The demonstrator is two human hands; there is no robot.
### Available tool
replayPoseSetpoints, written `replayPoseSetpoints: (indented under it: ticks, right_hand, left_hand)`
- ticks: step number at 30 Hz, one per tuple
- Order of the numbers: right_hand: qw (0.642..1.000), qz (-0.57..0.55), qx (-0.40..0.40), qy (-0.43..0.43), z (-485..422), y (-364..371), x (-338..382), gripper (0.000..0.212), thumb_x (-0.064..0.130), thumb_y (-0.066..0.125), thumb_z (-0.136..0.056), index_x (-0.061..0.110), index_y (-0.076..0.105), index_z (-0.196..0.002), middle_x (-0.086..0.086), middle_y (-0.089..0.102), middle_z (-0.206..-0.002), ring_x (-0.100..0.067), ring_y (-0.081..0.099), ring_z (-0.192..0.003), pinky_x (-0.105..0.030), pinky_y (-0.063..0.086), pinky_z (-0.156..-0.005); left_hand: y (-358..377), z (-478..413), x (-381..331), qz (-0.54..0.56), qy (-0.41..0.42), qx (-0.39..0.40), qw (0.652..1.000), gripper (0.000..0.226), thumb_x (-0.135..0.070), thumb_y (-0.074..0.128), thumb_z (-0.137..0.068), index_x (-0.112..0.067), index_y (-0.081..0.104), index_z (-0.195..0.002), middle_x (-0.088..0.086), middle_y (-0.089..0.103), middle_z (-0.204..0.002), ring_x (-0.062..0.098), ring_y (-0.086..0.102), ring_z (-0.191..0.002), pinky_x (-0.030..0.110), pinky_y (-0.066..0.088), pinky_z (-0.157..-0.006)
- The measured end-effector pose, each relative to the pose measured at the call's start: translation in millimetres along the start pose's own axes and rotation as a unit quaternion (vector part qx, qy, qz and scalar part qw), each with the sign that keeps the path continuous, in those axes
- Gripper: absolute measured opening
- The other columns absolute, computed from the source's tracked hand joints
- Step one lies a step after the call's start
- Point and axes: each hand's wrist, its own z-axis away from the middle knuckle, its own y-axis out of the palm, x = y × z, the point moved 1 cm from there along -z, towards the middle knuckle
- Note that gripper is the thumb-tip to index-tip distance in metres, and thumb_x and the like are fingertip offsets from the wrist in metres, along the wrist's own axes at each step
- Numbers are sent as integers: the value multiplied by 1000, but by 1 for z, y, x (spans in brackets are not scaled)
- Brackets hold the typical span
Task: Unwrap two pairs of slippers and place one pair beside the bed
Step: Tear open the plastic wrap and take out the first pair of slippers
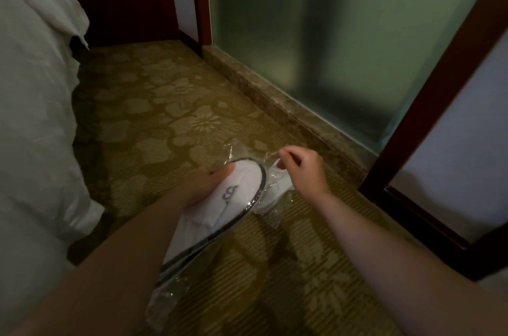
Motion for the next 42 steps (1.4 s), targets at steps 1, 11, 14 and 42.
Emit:
replayPoseSetpoints:
  ticks: [1,11,14,42]
  right_hand:
    - [999,-23,-13,24,0,-2,-1,23,19,51,-93,7,69,-84,-8,69,-79,-22,65,-76,-33,53,-70]
    - [993,-55,4,106,-1,-13,-9,26,29,56,-90,12,62,-109,-4,67,-96,-17,63,-87,-30,53,-78]
    - [993,54,88,51,0,-10,-3,51,38,66,-81,21,52,-128,4,62,-109,-13,59,-99,-31,51,-86]
    - [985,-30,43,165,-7,-41,-36,18,14,51,-94,12,60,-79,-2,53,-59,-12,47,-53,-23,39,-52]
  left_hand:
    - [2,-1,-1,-10,6,-3,1000,80,-77,42,-68,-17,68,-114,4,67,-108,26,61,-109,41,45,-101]
    - [15,-8,0,-103,72,-15,992,44,-54,44,-89,-20,58,-64,-6,52,-59,12,51,-60,24,40,-60]
    - [17,-8,10,-125,70,23,989,40,-55,45,-89,-24,59,-67,-9,48,-60,8,46,-58,26,37,-60]
    - [29,-12,-12,-207,125,49,969,44,-63,47,-80,-26,62,-98,1,67,-93,21,62,-91,35,50,-86]
